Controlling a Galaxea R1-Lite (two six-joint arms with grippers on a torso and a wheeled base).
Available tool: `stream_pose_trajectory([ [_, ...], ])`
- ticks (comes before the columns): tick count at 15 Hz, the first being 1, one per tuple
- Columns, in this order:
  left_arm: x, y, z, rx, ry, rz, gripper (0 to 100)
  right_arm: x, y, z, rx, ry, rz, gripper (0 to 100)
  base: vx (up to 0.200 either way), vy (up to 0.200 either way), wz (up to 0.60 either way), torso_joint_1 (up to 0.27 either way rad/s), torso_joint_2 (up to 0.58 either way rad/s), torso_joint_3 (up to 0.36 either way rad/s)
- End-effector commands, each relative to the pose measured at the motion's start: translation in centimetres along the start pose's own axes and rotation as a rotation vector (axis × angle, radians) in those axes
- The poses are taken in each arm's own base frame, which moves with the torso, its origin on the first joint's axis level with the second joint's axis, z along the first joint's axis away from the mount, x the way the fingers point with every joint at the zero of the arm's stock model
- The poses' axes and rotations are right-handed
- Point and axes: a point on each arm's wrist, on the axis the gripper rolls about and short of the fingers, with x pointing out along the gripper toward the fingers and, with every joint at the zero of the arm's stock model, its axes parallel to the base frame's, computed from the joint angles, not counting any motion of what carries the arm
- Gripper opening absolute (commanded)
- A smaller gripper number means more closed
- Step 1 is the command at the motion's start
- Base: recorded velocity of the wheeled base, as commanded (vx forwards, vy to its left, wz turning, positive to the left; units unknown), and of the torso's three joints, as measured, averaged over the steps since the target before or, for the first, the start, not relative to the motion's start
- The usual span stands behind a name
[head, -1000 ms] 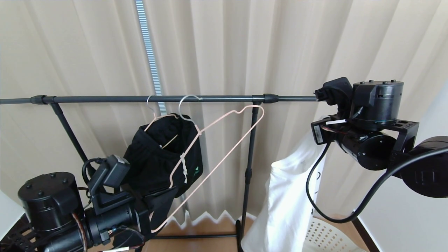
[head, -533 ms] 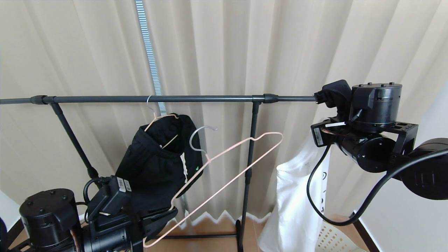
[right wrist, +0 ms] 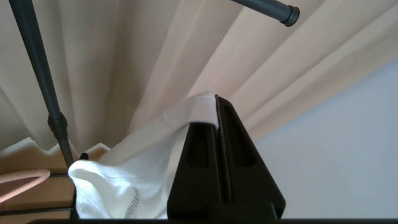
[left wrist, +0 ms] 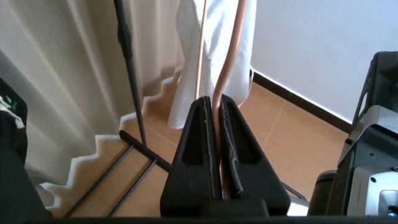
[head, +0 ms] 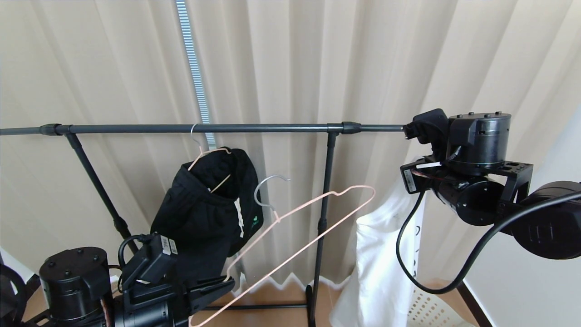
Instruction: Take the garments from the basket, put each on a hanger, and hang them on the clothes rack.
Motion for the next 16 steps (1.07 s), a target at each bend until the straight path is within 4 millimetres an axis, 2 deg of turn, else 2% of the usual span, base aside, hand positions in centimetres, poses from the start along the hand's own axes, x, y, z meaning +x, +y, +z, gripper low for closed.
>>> stream_pose_trajectory([
  [1,0.2,0.0,-0.2,-0.006,0.009,-0.005,0,0.1,0.1,-0.1,-0.004,0.004,0.002,0,0.0,0.0,0.0,0.0,0.0,0.0],
  [5,0.9,-0.5,-0.4,0.004,0.015,-0.045,0,-0.5,1.1,-0.5,-0.025,0.006,0.031,0,0.0,0.0,0.0,0.0,0.0,0.0],
  [9,1.9,-0.3,-2.0,-0.051,0.084,-0.056,0,-1.7,2.3,-0.6,-0.044,-0.002,0.063,0,0.0,0.0,0.0,0.0,0.0,0.0],
  [16,2.0,-0.4,-1.9,-0.046,0.083,-0.065,0,-1.6,3.4,-1.1,-0.065,0.01,0.079,0,0.0,0.0,0.0,0.0,0.0,0.0],
])
